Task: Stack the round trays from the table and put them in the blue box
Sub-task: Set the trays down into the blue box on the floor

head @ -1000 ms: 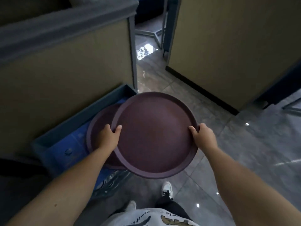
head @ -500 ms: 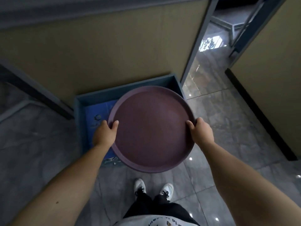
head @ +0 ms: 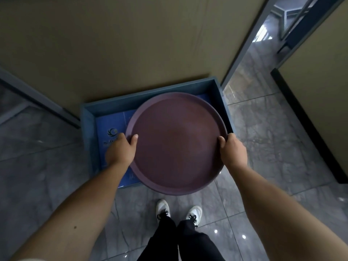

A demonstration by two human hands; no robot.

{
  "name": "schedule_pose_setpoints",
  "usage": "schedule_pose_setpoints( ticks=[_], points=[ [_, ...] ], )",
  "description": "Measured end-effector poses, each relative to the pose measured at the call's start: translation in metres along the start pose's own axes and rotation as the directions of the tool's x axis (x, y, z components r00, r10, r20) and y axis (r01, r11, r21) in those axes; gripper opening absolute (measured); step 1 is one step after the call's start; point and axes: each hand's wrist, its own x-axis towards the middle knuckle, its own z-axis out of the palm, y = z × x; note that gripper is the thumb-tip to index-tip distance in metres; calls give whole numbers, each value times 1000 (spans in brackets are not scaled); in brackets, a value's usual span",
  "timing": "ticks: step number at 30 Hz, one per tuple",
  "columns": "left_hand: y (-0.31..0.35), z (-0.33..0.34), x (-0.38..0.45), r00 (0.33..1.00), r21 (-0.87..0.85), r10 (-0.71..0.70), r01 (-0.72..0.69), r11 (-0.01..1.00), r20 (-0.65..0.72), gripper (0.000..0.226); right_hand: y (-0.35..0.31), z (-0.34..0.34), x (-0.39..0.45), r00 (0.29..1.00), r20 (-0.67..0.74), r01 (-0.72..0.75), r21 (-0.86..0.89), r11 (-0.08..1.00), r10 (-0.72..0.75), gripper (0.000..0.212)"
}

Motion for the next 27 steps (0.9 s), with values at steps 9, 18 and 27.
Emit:
schedule_pose_setpoints(
  ticks=[9, 18, 27],
  points=[
    [0, 10, 7, 999, 78, 45, -46, 996, 18, 53, 2, 21, 2, 1000, -18, 4, -91, 996, -6, 27],
    [2, 18, 11, 998, -32, 54, -55, 998, -10, 43, 7, 24, -7, 996, -86, -22, -88, 996, 14, 25],
    [8, 26, 19, 997, -28, 80, -80, 996, -11, 39, 15, 29, -7, 992, -129, -27, -97, 995, 14, 24]
  ],
)
